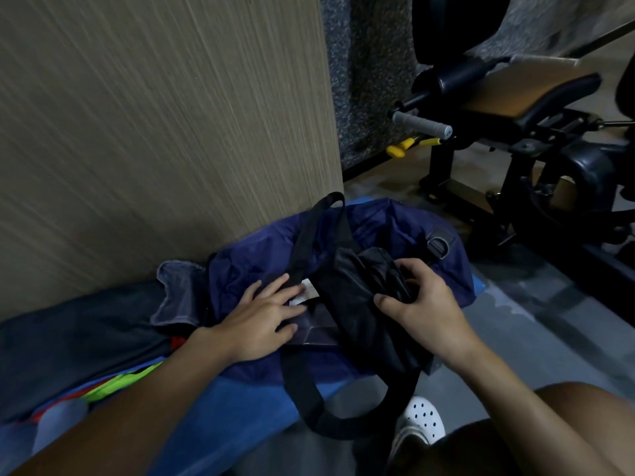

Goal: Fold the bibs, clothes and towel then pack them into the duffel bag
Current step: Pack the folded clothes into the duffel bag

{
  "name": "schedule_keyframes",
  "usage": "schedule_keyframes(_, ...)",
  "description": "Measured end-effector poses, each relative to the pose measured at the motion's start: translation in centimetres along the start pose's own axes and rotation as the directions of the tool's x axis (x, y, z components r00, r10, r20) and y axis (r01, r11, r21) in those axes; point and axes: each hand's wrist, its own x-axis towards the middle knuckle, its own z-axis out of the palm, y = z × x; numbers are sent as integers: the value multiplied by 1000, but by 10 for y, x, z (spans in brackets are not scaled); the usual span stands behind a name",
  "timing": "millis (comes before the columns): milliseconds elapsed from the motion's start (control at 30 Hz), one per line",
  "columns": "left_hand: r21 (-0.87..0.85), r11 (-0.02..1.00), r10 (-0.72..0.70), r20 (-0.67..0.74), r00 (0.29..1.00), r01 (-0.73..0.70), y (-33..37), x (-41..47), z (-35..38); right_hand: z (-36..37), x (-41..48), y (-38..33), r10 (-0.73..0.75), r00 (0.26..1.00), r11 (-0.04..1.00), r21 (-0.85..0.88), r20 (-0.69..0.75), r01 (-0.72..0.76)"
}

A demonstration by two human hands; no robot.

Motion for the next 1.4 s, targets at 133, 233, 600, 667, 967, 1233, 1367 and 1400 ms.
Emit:
schedule_keyframes(133, -31, 999, -26, -86, 996, 24, -2, -2, -5, 0, 0, -3, 7, 1000, 1000, 19, 9, -8)
schedule_keyframes(233, -147, 989, -57, -203, 978, 27, -3, -2, -23, 0, -1, -5, 24, 999, 997, 75, 24, -25)
schedule_keyframes(600, -308, 949, -85, -444, 892, -63, -3, 6, -99, 44, 3, -32, 167, 981, 901, 388, 98, -192)
schedule_keyframes(667, -356, 931, -98, -453, 886, -79, -5, 7, -109, 55, 7, -35, 213, 970, 889, 389, 119, -243)
schedule_keyframes(967, -397, 910, -66, -425, 903, -121, -9, 2, -125, 108, 60, -38, 425, 905, 750, 555, 13, -360)
schedule_keyframes(1233, -345, 930, -33, -424, 905, -128, -12, 1, -130, 144, 81, -22, 329, 944, 867, 405, -30, -290)
schedule_keyframes(1367, -96, 992, 28, -437, 899, -78, -21, -5, -119, 142, 77, -19, 210, 974, 977, -28, -84, -213)
schedule_keyframes(1400, -44, 997, 41, -437, 898, -67, -26, -8, -114, 141, 75, -20, 210, 974, 977, -17, -85, -212)
